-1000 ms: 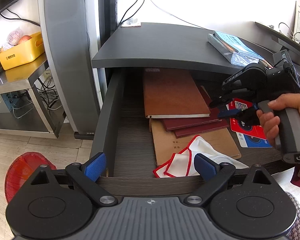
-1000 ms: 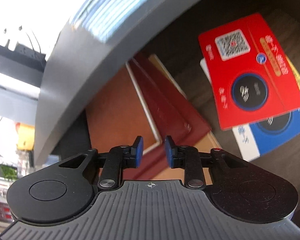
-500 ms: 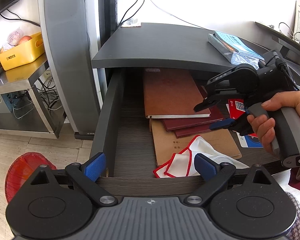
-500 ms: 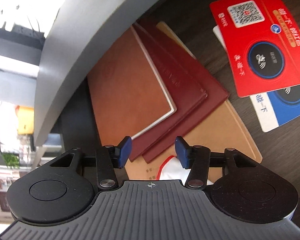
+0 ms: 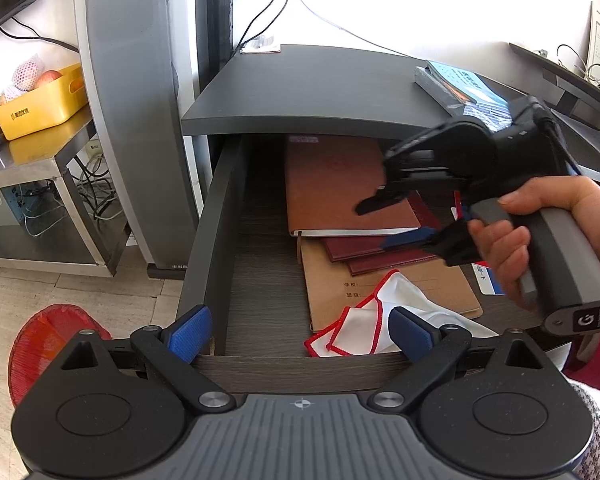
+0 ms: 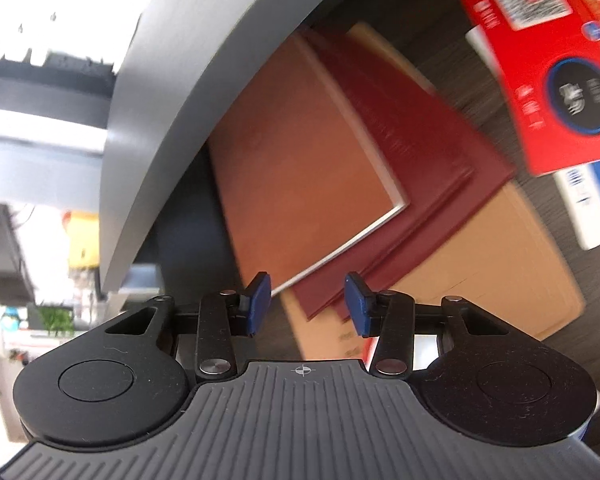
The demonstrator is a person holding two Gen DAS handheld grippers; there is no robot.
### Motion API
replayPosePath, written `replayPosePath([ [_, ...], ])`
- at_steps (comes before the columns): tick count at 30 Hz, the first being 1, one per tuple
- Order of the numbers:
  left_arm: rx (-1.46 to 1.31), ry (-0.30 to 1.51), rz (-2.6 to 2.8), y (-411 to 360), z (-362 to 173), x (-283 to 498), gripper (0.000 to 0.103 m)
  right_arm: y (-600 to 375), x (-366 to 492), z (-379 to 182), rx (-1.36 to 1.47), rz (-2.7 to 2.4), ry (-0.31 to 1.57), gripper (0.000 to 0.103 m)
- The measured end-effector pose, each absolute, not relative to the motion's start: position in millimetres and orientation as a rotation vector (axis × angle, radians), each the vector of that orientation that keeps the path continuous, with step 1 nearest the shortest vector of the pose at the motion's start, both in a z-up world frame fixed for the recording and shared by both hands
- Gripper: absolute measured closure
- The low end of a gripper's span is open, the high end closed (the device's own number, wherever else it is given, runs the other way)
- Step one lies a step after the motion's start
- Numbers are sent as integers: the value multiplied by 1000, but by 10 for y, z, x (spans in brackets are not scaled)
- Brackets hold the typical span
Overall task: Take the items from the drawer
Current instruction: 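Lower the right tool onto the brown notebook edge and close fingers, then lift the brown notebook up from the stack with the right tool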
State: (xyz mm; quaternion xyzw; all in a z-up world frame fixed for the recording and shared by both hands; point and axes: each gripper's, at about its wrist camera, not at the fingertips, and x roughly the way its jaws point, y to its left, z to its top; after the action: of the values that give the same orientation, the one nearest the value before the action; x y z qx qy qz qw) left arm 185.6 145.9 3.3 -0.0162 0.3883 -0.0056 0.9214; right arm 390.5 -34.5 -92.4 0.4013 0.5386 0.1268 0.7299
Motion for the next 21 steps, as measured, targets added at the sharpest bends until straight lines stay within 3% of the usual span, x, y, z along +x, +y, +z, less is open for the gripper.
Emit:
replayPosePath([
  [21, -162, 758, 184, 2027, 293, 1872, 9, 405, 4007, -1264, 1102, 253, 1187, 56],
])
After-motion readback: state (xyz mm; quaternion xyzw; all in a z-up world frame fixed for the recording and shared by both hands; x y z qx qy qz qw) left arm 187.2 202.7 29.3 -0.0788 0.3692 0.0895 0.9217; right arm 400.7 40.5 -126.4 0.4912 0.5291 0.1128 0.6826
